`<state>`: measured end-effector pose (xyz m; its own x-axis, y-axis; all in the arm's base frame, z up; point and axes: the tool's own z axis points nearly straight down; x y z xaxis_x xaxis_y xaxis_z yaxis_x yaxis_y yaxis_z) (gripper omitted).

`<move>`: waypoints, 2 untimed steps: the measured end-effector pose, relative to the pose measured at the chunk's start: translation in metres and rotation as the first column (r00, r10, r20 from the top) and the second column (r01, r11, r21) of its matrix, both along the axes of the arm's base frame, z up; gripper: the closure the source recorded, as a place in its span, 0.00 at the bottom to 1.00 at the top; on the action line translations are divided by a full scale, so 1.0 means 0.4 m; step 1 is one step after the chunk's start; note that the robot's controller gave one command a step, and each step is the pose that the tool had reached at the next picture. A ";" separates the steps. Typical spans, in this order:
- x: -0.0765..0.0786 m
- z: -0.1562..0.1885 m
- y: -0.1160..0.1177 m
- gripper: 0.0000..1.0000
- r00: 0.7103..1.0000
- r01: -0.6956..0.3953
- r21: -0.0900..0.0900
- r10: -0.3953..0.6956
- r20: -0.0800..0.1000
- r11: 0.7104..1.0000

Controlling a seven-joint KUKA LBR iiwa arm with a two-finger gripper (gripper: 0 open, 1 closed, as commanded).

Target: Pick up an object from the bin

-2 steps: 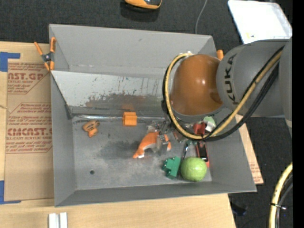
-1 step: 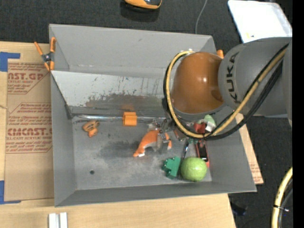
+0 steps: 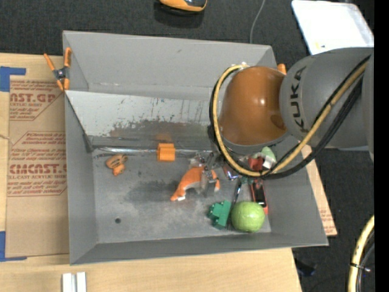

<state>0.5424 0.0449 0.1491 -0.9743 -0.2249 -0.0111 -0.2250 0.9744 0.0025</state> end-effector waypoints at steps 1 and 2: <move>0.000 0.039 0.001 1.00 1.000 0.000 0.000 0.000 0.000 1.000; -0.004 0.121 0.001 1.00 1.000 0.000 -0.001 0.000 -0.009 1.000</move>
Offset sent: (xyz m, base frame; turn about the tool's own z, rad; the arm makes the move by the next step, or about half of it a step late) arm -0.0002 0.0001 0.1093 0.0001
